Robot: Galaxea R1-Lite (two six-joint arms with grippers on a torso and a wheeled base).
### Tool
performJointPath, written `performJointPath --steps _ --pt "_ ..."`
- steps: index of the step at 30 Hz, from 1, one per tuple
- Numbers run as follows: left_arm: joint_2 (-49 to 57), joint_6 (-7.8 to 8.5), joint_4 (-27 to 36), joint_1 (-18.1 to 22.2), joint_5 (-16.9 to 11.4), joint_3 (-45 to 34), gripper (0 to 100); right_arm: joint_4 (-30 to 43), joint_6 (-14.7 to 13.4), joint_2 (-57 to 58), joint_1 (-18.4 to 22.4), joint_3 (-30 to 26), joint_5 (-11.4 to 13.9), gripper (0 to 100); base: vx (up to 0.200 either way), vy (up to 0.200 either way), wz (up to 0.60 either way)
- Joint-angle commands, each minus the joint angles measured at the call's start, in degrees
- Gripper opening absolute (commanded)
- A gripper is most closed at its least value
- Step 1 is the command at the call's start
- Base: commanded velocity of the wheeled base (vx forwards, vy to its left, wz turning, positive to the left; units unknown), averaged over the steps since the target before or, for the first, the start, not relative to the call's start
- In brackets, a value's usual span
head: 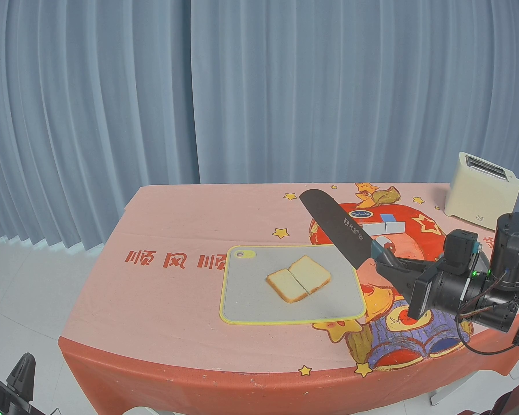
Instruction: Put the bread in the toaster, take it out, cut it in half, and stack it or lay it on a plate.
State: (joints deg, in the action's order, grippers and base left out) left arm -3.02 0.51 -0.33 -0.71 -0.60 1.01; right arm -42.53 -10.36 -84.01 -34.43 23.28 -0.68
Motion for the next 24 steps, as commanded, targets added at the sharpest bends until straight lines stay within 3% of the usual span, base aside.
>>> performJointPath --steps 1,24 --pt "-0.1 0.02 0.0 0.0 0.0 -1.0 0 0.1 0.1 -1.0 1.4 0.1 -0.1 0 0.000 0.000 0.00" --pt "-0.2 0.02 0.0 0.0 0.0 -1.0 0 0.0 0.1 -0.6 1.9 0.4 -0.1 0 0.000 0.000 0.00"
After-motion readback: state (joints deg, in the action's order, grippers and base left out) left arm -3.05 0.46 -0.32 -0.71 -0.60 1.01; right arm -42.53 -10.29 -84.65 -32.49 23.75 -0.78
